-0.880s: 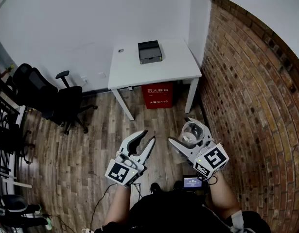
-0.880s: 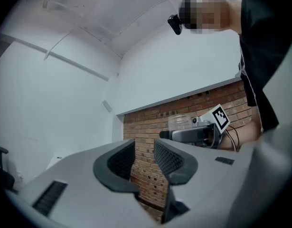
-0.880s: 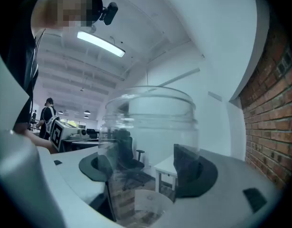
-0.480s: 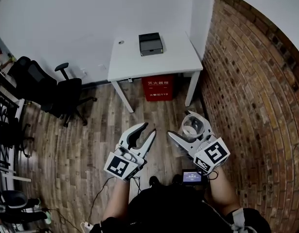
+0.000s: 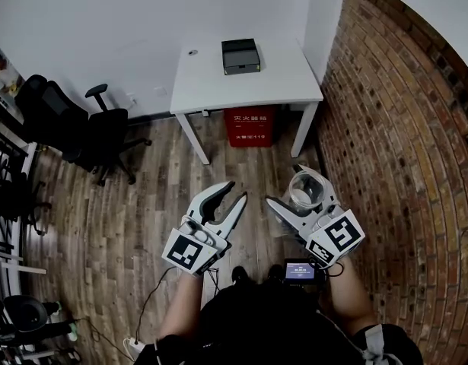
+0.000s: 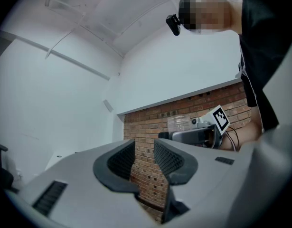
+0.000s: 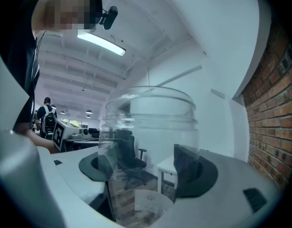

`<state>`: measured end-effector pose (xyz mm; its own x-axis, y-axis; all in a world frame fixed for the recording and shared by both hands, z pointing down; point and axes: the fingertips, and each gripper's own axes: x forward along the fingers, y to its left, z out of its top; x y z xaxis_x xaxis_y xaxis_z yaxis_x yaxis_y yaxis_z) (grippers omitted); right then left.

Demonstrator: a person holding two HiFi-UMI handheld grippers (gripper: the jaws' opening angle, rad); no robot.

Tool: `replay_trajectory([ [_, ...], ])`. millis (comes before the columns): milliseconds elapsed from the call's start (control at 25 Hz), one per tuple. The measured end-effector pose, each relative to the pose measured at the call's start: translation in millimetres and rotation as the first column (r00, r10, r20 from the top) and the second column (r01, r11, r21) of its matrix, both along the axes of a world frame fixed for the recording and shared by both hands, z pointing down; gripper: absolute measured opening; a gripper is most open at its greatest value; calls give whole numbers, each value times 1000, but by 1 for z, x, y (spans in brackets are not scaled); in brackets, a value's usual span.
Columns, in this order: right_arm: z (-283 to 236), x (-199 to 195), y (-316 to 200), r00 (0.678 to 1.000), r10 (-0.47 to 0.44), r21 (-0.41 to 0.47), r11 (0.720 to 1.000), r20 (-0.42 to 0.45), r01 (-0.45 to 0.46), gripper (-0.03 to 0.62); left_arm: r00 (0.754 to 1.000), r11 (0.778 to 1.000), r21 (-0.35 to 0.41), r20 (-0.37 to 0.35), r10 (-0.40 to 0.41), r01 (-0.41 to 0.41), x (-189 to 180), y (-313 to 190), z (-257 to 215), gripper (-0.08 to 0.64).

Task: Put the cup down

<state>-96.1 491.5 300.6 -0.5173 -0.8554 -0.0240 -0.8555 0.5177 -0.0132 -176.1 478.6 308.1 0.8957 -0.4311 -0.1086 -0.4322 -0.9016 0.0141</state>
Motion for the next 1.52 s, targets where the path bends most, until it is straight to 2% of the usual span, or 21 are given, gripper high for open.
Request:
replay_trajectory([
  [640, 3, -41, -31, 999, 48, -8, 999, -5, -48, 382, 999, 999, -9, -19, 33, -33, -47, -37, 1, 117],
  [880, 12, -42, -47, 997, 79, -20, 997, 4, -79, 382, 998, 997, -25, 11, 67, -67, -52, -55, 15, 120],
  [1160, 26, -16, -103, 997, 76, -25, 997, 15, -75, 382, 999, 998, -28, -4, 52, -52, -26, -108, 25, 120],
  [1520, 20, 50, -222, 999, 38, -1, 999, 25, -38, 382, 1000, 1000, -18, 19, 12, -12, 36, -220, 24, 120],
])
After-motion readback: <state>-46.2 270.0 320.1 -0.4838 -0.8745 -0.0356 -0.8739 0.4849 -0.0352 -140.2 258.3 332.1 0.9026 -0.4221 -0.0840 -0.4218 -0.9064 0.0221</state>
